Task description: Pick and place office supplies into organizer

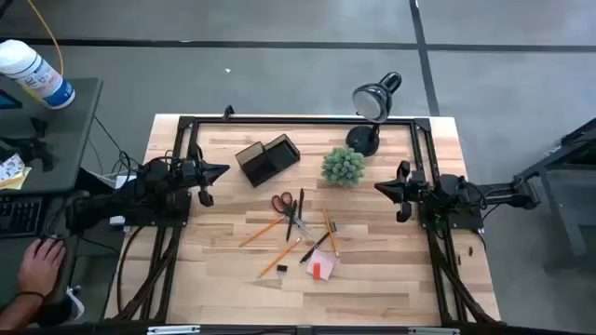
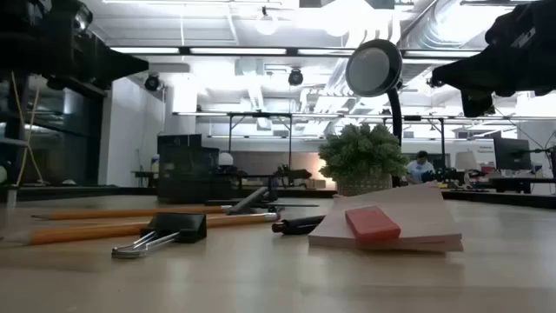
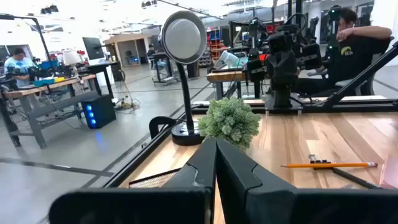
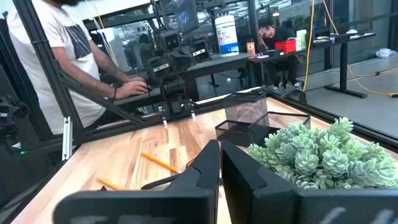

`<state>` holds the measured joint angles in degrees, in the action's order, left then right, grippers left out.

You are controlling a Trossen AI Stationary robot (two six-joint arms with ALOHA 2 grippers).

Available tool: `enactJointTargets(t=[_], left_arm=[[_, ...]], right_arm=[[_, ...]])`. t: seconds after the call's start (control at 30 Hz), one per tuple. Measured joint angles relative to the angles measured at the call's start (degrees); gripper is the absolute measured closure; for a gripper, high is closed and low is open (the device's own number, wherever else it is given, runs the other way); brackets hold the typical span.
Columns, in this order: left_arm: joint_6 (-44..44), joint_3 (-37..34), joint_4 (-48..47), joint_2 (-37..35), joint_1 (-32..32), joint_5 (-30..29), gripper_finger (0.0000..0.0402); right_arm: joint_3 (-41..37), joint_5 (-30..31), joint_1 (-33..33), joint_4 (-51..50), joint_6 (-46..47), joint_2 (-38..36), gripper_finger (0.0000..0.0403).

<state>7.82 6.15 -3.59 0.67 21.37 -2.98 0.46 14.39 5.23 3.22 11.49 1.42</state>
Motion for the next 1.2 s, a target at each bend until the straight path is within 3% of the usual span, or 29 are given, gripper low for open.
enactJointTargets(t=[1.2], left_arm=[[0.0, 0.0, 0.0, 0.0, 0.0, 0.0, 0.0401]], right_arm=[[0.0, 0.0, 0.0, 0.0, 0.0, 0.0, 0.04]])
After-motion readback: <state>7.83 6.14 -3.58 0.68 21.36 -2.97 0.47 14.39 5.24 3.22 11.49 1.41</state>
